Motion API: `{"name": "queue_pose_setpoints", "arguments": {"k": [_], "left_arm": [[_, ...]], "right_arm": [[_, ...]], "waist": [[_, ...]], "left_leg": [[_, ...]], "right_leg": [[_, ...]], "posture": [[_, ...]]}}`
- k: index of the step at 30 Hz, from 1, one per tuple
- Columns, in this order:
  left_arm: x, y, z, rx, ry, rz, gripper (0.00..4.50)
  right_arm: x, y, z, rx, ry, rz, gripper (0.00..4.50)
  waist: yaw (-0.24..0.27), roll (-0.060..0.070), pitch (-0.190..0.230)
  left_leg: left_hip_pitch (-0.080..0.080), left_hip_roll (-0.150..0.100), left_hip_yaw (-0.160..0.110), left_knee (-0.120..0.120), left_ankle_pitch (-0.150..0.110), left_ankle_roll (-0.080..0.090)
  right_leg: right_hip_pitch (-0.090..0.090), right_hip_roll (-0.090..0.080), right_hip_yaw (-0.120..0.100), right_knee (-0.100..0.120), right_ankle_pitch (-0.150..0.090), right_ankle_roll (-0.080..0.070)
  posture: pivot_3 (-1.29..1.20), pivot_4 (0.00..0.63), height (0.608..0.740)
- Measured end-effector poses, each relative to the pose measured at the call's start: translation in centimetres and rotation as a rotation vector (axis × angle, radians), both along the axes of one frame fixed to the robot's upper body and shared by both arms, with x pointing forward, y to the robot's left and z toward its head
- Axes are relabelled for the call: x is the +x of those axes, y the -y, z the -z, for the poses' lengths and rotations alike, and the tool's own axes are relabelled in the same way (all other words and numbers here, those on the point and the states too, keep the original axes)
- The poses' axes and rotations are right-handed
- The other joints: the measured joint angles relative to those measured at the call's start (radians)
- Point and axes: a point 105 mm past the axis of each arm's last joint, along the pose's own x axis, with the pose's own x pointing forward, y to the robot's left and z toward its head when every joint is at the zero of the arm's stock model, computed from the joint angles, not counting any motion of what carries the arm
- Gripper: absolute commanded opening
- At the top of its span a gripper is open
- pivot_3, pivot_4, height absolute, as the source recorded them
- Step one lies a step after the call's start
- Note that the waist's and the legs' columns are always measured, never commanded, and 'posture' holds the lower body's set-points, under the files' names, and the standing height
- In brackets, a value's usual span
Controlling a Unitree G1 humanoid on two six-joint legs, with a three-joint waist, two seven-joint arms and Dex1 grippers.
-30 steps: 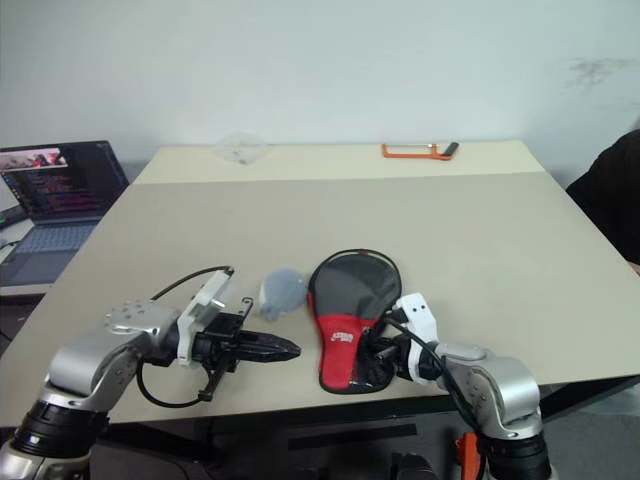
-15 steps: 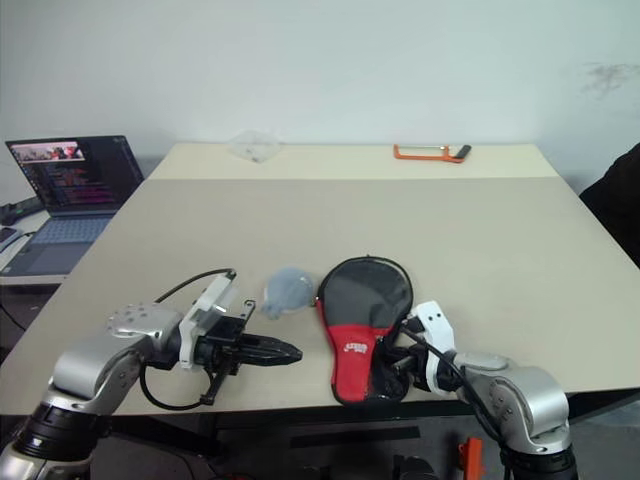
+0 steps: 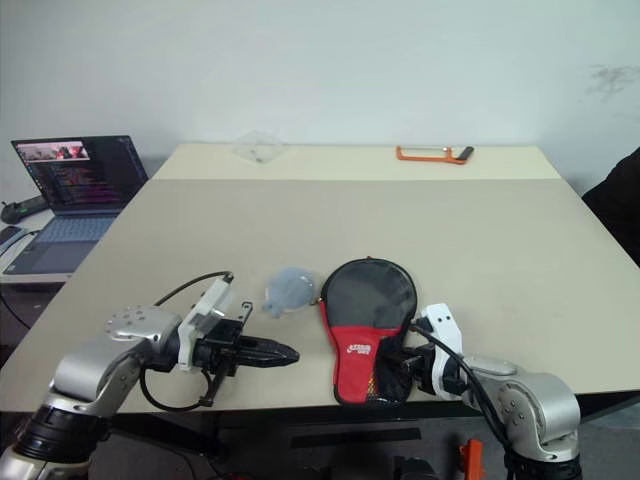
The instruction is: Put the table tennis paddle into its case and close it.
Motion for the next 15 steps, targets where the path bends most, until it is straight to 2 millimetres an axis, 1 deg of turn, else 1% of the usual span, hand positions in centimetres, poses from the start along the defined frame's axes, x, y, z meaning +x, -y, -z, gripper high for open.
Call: {"name": "queue_pose_setpoints", "arguments": {"k": [4, 6, 7, 8, 9, 10, 11, 13, 14, 15], "left_arm": [[0.0, -0.1, 0.2, -0.001, 0.000, -0.004, 0.00], [0.1, 0.0, 0.3, -0.006, 0.009, -0.011, 0.00], [0.3, 0.0, 0.4, -0.007, 0.012, -0.022, 0.00], [0.4, -0.1, 0.5, -0.002, 0.016, -0.035, 0.00], [0.6, -0.2, 0.6, 0.002, 0.017, -0.047, 0.00], [0.8, -0.3, 0.6, 0.002, 0.018, -0.061, 0.00], [0.9, -0.3, 0.6, -0.002, 0.023, -0.069, 0.00], [1.3, -0.3, 0.6, -0.002, 0.035, -0.087, 0.00], [1.5, -0.4, 0.6, 0.001, 0.037, -0.101, 0.00], [1.9, -0.6, 0.6, 0.011, 0.038, -0.128, 0.00]], "right_arm": [[-0.8, 0.5, -0.7, -0.051, 0.015, 0.002, 3.64], [-1.2, 1.4, -1.2, -0.110, 0.037, 0.014, 4.33], [-1.3, 2.0, -1.7, -0.153, 0.064, 0.003, 4.44], [-1.3, 2.4, -2.3, -0.193, 0.097, -0.019, 4.44], [-1.0, 2.5, -3.3, -0.213, 0.149, -0.058, 4.44], [-0.5, 2.3, -4.9, -0.212, 0.225, -0.093, 4.44], [0.0, 1.7, -6.7, -0.189, 0.312, -0.140, 4.44], [0.7, 0.3, -9.1, -0.143, 0.433, -0.213, 4.44], [0.9, -0.4, -9.7, -0.123, 0.465, -0.242, 4.44], [1.3, -1.3, -9.6, -0.104, 0.478, -0.279, 4.44]], "waist": [[0.001, 0.000, 0.000], [-0.001, 0.001, 0.000], [-0.001, 0.002, 0.001], [-0.003, 0.002, 0.001], [-0.004, 0.003, 0.002], [-0.009, 0.003, 0.002], [-0.014, 0.003, 0.002], [-0.017, 0.003, 0.002], [-0.017, 0.003, 0.002], [-0.016, 0.003, 0.002]], "left_leg": [[0.000, 0.000, 0.000, 0.000, 0.000, 0.000], [0.000, 0.000, 0.000, 0.000, 0.000, 0.000], [0.000, 0.000, 0.001, 0.000, 0.000, 0.000], [0.000, 0.000, 0.001, 0.000, 0.000, 0.000], [0.000, 0.000, 0.001, 0.000, 0.000, 0.000], [0.000, 0.001, 0.002, 0.000, 0.000, 0.000], [0.001, 0.002, 0.003, 0.000, 0.000, 0.000], [0.002, 0.003, 0.003, -0.001, 0.000, 0.000], [0.002, 0.003, 0.003, -0.001, 0.000, 0.000], [0.002, 0.003, 0.002, -0.001, 0.000, 0.000]], "right_leg": [[0.000, 0.000, 0.000, 0.000, 0.000, 0.000], [0.000, 0.000, 0.000, 0.000, 0.000, 0.000], [-0.001, 0.000, 0.000, 0.000, 0.000, 0.000], [-0.001, 0.000, 0.000, 0.000, 0.000, 0.000], [-0.001, 0.000, 0.000, 0.000, 0.000, 0.000], [-0.001, 0.000, 0.001, 0.000, 0.000, 0.000], [-0.001, 0.001, 0.001, 0.000, 0.000, 0.000], [0.000, 0.002, 0.001, 0.000, 0.000, 0.000], [0.000, 0.002, 0.001, 0.001, 0.000, 0.000], [0.000, 0.002, 0.001, 0.001, 0.000, 0.000]], "posture": [[0.00, 0.150, 0.740], [0.00, 0.150, 0.740], [0.00, 0.150, 0.740], [0.00, 0.150, 0.740], [0.00, 0.150, 0.740], [0.00, 0.150, 0.740], [0.00, 0.150, 0.740], [0.00, 0.150, 0.740], [0.00, 0.150, 0.740], [0.00, 0.150, 0.740]]}}
